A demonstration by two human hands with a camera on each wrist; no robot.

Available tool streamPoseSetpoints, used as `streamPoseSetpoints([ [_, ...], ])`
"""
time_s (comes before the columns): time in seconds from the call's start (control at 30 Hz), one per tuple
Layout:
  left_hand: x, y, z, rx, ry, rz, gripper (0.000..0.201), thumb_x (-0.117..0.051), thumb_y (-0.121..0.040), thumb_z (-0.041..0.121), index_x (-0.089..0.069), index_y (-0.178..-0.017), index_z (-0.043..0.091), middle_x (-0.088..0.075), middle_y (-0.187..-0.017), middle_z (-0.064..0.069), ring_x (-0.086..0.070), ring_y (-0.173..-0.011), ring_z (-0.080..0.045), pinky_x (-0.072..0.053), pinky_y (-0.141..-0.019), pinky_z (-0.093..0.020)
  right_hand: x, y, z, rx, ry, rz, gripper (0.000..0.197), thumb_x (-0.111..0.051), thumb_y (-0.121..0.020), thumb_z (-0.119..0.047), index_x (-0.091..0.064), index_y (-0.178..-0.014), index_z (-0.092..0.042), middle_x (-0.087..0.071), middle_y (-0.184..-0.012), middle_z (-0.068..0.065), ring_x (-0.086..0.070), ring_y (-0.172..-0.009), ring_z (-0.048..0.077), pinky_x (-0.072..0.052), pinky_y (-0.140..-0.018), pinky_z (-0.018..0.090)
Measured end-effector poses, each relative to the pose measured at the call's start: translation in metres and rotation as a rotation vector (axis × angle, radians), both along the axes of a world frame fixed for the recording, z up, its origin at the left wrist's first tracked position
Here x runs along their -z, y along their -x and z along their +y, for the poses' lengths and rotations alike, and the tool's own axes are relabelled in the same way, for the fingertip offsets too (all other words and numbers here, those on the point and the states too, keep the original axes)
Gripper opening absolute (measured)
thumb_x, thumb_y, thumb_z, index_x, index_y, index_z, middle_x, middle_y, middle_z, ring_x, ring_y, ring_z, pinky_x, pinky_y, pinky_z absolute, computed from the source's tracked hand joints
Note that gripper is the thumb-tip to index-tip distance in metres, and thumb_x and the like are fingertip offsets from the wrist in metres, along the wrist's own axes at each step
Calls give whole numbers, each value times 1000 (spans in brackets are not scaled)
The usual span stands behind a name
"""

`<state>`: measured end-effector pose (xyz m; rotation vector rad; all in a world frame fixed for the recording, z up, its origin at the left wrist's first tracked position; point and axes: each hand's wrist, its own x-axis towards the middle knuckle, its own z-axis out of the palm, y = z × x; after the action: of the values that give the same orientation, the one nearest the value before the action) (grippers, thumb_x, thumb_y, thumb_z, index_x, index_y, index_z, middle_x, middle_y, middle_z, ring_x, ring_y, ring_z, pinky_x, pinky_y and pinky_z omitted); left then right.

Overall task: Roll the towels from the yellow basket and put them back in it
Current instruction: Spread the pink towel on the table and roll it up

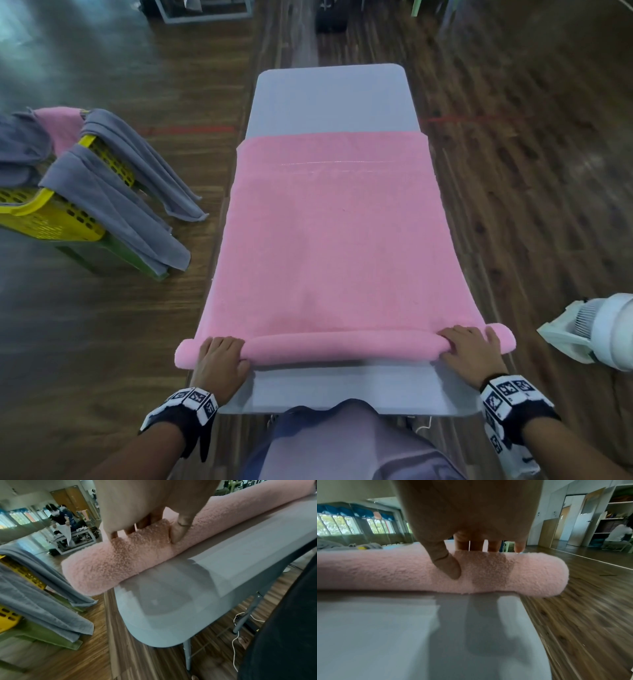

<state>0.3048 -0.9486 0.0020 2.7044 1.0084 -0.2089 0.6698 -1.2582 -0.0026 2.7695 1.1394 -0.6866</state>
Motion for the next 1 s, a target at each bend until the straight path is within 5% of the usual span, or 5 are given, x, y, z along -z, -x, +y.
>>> streamPoseSetpoints([
  [0.17,7,-2,5,-63,-28,-20,49,-47,-90,34,-52,-131,8,-58,-129,-9,-53,-121,-31,-36,-105,-52,0,-4,2,40,-128,-12,49,-41,-98,-41,-32,-146,-33,-35,-150,-11,-27,-141,15,-10,-114,55],
  [0.4,-5,-6,9,4,11,25,42,-37,-75,34,-68,-97,15,-69,-91,-1,-64,-86,-28,-44,-91,-48,3,5,-8,44,-98,-49,39,-57,-86,-32,-57,-125,-31,-60,-124,-7,-49,-121,18,-18,-112,56],
  [0.53,0,-15,19,-75,-21,33,54,-26,-94,35,-50,-135,10,-56,-134,-8,-50,-126,-30,-30,-109,-52,-1,0,4,76,-150,-56,47,-37,-100,-40,-30,-146,-36,-32,-153,-8,-25,-142,16,-6,-114,58],
  [0.7,3,-6,11,28,28,82,50,-70,-71,27,-60,-118,9,-63,-115,-7,-58,-113,-33,-41,-100,-54,6,13,-9,27,-86,-51,53,-71,-77,-34,-55,-127,-28,-59,-128,-5,-47,-127,23,-24,-106,66],
  [1.0,-6,-18,24,-82,85,36,52,-25,-100,36,-38,-144,11,-40,-148,-8,-32,-139,-29,-16,-116,-47,-11,-7,9,58,-169,-59,46,-46,-96,-39,-40,-141,-33,-37,-149,-9,-29,-140,16,-7,-113,60],
])
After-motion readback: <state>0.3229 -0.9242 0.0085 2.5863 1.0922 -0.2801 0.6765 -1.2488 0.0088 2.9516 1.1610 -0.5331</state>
